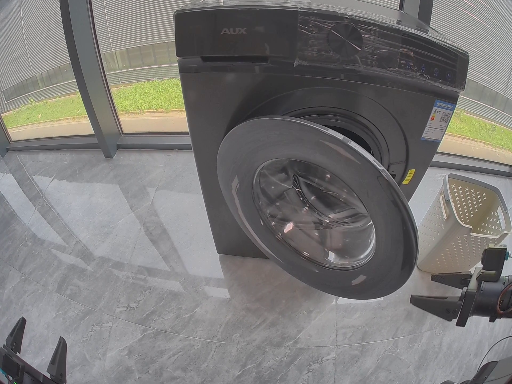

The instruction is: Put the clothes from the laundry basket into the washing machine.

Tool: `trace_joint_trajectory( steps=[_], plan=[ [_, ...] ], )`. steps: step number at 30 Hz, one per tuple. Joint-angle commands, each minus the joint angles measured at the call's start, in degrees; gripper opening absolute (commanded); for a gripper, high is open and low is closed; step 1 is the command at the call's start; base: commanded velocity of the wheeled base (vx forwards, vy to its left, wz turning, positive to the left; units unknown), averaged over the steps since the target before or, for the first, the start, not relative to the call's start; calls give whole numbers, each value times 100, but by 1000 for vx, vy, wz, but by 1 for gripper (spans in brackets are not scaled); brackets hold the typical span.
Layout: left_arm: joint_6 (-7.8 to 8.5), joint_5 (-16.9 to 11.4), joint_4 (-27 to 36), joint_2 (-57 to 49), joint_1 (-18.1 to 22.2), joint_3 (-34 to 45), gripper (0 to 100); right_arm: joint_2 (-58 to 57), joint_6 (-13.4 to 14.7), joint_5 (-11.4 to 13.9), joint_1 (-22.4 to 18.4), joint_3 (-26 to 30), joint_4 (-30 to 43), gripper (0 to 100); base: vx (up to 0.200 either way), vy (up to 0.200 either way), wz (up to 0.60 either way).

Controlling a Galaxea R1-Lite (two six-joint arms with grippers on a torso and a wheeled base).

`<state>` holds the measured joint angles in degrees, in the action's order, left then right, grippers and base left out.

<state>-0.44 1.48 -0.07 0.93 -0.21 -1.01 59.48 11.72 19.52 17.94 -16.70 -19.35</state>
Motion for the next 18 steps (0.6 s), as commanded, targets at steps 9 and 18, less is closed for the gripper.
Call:
trace_joint_trajectory(
  steps=[9, 18],
  plan=[
    [-9, 2, -1, -93, -6, 101, 100, 187, 323, 43, 965, 62, -148, 100, 0, 0, 0],
    [-9, -7, -1, -93, -6, 101, 100, 1233, 604, 35, 913, -44, -1018, 0, 0, 0, 0]
  ],
)
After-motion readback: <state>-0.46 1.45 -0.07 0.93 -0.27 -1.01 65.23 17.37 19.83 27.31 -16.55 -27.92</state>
